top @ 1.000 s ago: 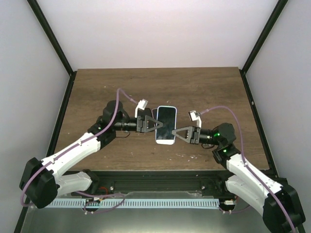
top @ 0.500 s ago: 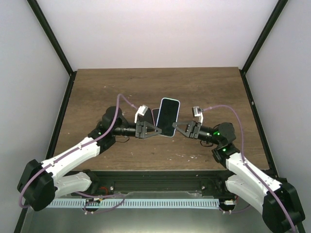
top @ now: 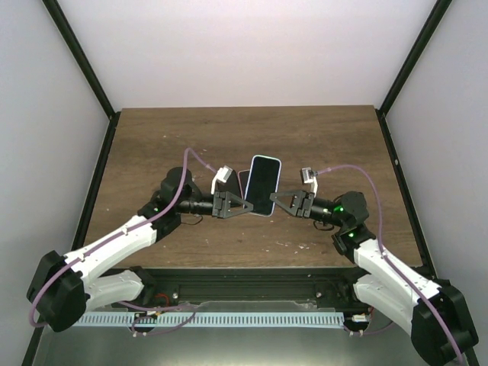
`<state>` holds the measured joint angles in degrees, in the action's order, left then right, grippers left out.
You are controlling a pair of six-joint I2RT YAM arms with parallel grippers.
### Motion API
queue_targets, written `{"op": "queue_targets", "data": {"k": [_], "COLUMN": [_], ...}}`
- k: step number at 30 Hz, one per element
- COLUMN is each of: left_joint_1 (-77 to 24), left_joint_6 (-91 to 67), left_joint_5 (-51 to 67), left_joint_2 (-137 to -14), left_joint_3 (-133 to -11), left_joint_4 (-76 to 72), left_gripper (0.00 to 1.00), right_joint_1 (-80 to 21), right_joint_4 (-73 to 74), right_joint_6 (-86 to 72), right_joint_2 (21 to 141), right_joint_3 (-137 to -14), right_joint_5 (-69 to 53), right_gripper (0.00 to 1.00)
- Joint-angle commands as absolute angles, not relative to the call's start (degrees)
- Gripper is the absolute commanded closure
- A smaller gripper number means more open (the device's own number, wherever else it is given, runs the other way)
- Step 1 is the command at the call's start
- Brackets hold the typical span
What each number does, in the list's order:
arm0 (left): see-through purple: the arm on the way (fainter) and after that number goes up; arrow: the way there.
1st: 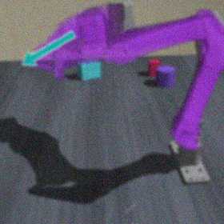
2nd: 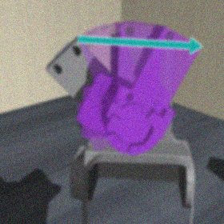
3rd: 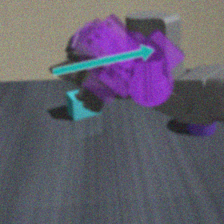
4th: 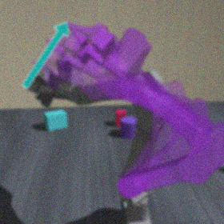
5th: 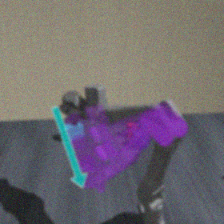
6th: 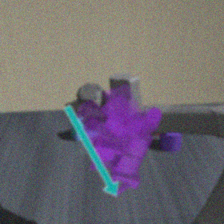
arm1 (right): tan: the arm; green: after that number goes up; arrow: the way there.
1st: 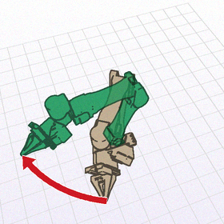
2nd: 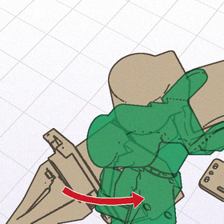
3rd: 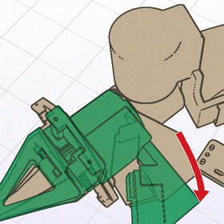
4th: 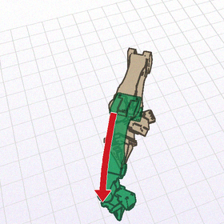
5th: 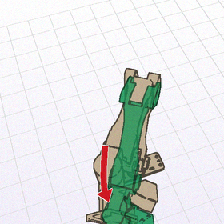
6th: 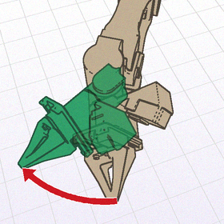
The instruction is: Put the phone into the phone case
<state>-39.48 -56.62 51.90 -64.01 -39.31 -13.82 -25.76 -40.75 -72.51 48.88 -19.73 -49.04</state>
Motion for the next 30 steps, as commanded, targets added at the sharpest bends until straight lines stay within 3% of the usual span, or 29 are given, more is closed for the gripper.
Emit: {"op": "queue_targets", "data": {"k": [1,3,4,7,9,15,20,22,25,30], "left_joint_1": [-39.65,-39.7,-39.69,-39.77,-39.91,-40.2,-40.29,-40.3,-40.26,-40.3], "left_joint_6": [-55.96,-55.59,-55.52,-57.14,-61.04,-65.49,-64.69,-63.99,-63.31,-60.77], "left_joint_5": [53.36,53.16,52.86,51.33,51.51,51.93,52.86,52.84,52.52,51.01], "left_joint_2": [-63.98,-62.97,-62.11,-59.65,-59.04,-60.14,-62.05,-62.37,-62.66,-62.25], "left_joint_3": [-40.19,-40.86,-41.01,-39.83,-38.02,-36.31,-38.71,-39.17,-39.33,-40.22], "left_joint_4": [-13.76,-12.19,-11.66,-13.15,-17.76,-25.34,-24.44,-24.11,-23.37,-17.6], "left_gripper": [0.89,0.65,0.58,0.48,0.47,0.6,0.62,0.73,1.0,1.0], "right_joint_1": [-26.08,-26.11,-26.15,-26.1,-26.1,-26.1,-26.1,-26.05,-26.1,-26.1], "right_joint_4": [-44.5,-46.75,-48.04,-49.49,-48.1,-44.95,-45.27,-45.66,-45.65,-46.01], "right_joint_6": [-72.28,-74.37,-75.64,-77.56,-77.33,-76.76,-77.58,-77.85,-77.83,-77.74], "right_joint_2": [49.12,48.67,48.23,46.42,45.24,43.98,44.03,44.12,44.83,45.74], "right_joint_3": [-22.02,-21.04,-20.68,-20.62,-21.58,-23.28,-23.0,-22.99,-22.95,-22.1], "right_joint_5": [-49.69,-49.12,-48.56,-46.98,-46.13,-45.74,-45.62,-45.74,-46.2,-46.75], "right_gripper": [0.97,0.99,0.99,0.99,0.99,0.99,0.99,0.99,0.99,0.86]}}
